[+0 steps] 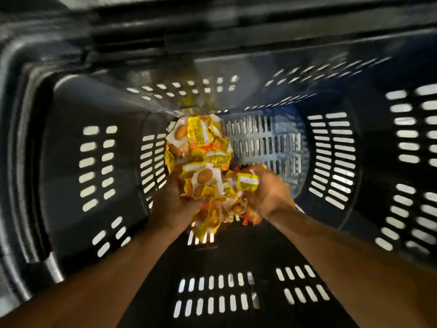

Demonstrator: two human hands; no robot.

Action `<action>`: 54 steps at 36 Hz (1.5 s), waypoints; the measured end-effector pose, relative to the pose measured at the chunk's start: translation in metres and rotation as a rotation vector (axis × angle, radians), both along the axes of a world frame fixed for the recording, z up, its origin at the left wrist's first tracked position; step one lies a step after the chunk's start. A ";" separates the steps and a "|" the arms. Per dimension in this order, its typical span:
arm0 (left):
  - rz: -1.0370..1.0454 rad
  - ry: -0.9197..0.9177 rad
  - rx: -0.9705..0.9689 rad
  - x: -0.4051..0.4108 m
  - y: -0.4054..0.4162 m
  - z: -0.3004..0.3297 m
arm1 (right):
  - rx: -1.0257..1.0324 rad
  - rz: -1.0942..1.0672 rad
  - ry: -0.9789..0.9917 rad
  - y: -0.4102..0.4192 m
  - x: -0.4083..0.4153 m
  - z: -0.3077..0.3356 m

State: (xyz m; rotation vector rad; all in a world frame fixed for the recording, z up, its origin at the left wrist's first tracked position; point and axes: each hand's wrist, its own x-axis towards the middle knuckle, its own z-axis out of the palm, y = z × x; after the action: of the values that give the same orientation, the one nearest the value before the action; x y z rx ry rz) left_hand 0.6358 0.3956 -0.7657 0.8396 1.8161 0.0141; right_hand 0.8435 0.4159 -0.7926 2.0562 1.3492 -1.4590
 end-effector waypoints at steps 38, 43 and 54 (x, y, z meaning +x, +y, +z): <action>0.536 -0.541 0.344 -0.101 0.020 0.570 | 0.297 -1.025 0.470 -0.030 -0.042 0.594; 0.578 -0.548 0.393 -0.126 -0.007 0.639 | 0.297 -1.181 0.591 -0.067 -0.069 0.668; 0.766 -0.724 0.439 -0.158 -0.084 0.704 | 0.148 -1.375 0.772 -0.134 -0.099 0.726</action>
State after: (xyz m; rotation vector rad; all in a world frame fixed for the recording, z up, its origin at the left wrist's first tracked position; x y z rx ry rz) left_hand 0.4776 0.3112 -0.0620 0.2975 1.3335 1.0955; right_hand 0.7447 0.2823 -0.0670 2.7593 -0.1310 -2.9134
